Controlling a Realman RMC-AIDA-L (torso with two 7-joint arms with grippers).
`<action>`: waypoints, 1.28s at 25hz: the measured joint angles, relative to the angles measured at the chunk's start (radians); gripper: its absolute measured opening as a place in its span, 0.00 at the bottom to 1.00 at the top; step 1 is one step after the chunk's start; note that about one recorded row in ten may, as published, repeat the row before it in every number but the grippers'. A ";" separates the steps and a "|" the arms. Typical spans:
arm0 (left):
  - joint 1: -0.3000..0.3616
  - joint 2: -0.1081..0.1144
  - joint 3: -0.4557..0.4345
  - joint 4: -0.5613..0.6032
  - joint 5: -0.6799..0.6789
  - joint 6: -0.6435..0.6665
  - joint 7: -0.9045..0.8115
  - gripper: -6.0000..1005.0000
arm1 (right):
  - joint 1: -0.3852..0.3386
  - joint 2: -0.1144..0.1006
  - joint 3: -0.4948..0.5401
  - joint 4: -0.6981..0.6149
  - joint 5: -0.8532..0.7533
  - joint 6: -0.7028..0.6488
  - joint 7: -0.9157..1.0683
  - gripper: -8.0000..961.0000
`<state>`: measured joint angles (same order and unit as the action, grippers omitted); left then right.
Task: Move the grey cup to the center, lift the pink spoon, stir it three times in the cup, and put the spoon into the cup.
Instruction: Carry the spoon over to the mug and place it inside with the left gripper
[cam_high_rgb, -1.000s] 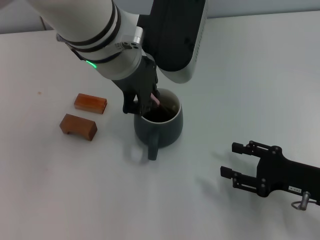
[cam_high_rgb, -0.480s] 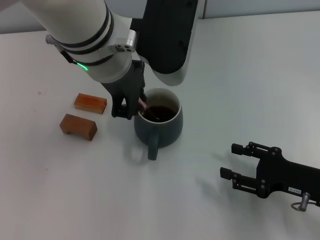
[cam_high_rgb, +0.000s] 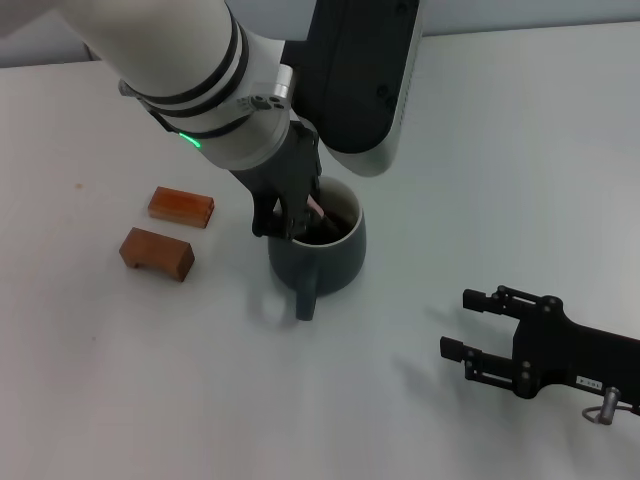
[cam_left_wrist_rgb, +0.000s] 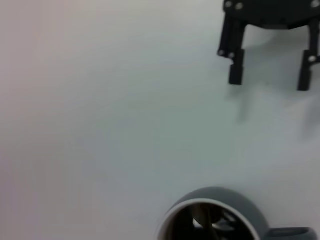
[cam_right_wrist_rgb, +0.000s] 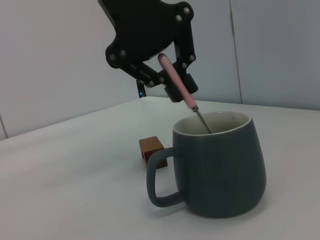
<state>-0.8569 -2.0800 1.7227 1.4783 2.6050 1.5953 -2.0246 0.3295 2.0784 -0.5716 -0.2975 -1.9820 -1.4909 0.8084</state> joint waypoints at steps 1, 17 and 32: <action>0.000 0.000 0.000 0.000 0.000 0.000 0.000 0.17 | -0.001 0.000 0.000 0.000 0.000 0.000 0.000 0.74; 0.005 0.000 -0.012 -0.012 0.073 0.043 -0.027 0.17 | -0.001 0.000 -0.001 0.000 -0.001 -0.003 0.000 0.74; 0.019 0.000 -0.012 -0.011 0.031 0.036 -0.076 0.17 | -0.003 0.000 -0.001 0.003 0.000 -0.003 0.000 0.74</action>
<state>-0.8380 -2.0800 1.7108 1.4672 2.6356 1.6316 -2.1007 0.3267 2.0785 -0.5721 -0.2944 -1.9817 -1.4942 0.8083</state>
